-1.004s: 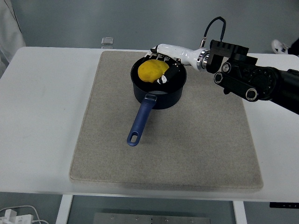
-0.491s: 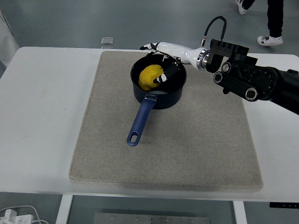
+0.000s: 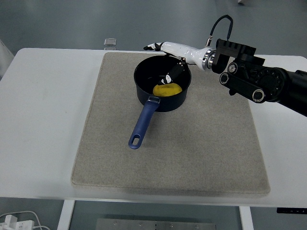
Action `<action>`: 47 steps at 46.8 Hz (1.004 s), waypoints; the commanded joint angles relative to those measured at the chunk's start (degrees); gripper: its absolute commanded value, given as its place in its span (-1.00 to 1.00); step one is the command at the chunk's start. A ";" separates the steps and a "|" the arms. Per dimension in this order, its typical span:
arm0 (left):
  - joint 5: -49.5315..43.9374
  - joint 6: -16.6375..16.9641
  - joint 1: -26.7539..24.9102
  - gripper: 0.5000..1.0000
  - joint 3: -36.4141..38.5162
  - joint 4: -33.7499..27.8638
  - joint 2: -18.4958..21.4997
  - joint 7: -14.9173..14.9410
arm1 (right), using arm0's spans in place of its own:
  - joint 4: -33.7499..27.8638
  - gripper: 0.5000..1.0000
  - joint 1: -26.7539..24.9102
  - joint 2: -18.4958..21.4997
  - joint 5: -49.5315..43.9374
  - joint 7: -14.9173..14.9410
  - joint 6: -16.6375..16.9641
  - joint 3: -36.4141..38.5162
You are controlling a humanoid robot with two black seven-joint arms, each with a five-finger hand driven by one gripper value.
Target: Put the potato in the blue pot
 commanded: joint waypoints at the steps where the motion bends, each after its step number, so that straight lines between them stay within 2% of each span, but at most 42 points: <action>1: 0.00 -0.03 0.00 1.00 -0.03 0.00 0.00 0.00 | 0.02 0.84 0.15 -0.24 0.09 0.00 -1.01 0.02; 11: 0.00 -0.03 0.00 1.00 -0.03 0.00 0.00 0.00 | 0.02 0.84 2.52 -1.55 6.14 -0.09 -1.54 1.33; 23: 0.00 -0.03 0.00 1.00 -0.03 0.00 0.00 0.00 | -0.07 0.84 2.87 -8.40 16.86 -0.09 -1.01 3.27; 36: 0.00 0.06 0.00 1.00 0.06 0.00 0.00 0.00 | -1.65 0.84 -0.38 -15.35 37.16 -0.09 -1.10 3.36; 47: 0.00 -0.03 0.00 1.00 -0.03 0.00 0.00 0.00 | -5.69 0.84 -4.51 -15.44 49.03 -0.09 -1.45 3.44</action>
